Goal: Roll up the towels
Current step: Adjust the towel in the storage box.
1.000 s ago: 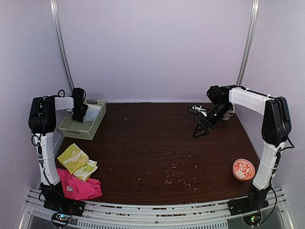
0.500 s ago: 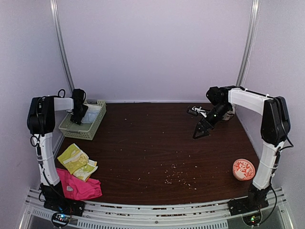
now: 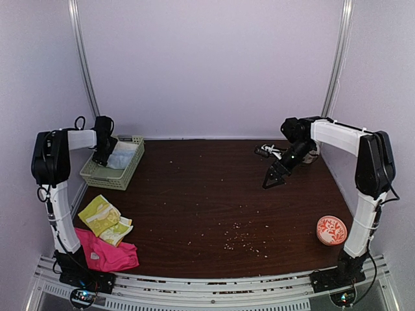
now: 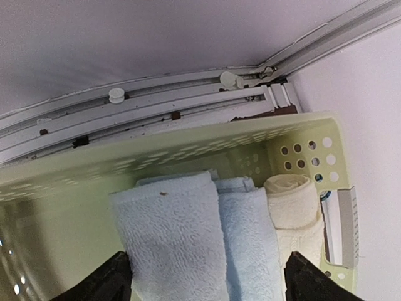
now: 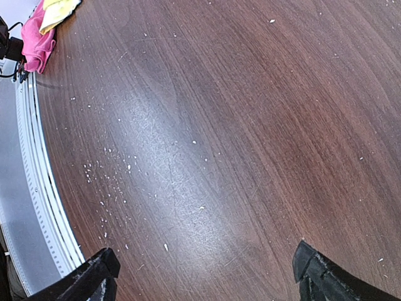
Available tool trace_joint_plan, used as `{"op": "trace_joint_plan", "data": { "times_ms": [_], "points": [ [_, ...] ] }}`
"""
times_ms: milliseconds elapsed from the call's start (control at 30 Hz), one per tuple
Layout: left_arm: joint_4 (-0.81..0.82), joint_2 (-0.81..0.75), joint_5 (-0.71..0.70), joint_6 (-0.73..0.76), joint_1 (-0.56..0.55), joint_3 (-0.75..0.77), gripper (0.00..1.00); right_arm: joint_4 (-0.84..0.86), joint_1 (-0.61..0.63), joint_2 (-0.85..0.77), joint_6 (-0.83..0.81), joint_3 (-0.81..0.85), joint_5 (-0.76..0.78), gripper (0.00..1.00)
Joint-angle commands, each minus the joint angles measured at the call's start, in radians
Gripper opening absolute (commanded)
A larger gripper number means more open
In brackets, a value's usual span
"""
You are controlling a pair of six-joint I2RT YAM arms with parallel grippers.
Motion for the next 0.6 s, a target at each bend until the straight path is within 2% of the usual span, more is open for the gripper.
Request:
{"op": "trace_joint_plan", "data": {
  "times_ms": [0,167,367,567],
  "points": [
    [-0.028,-0.058,-0.023,0.022,-0.004,-0.024,0.86,-0.005,0.002,-0.058,0.004,-0.014,0.01,1.0],
    [-0.031,-0.116,-0.051,0.098,-0.006,-0.036,0.86,0.005,0.001,-0.084,0.013,-0.004,0.022,1.0],
    [-0.013,-0.21,-0.143,0.302,-0.035,-0.036,0.86,0.063,-0.017,-0.094,0.063,0.046,0.044,1.0],
    [0.025,-0.31,-0.15,0.505,-0.061,-0.056,0.85,0.098,-0.039,-0.111,0.102,0.097,0.031,1.0]
  ]
}}
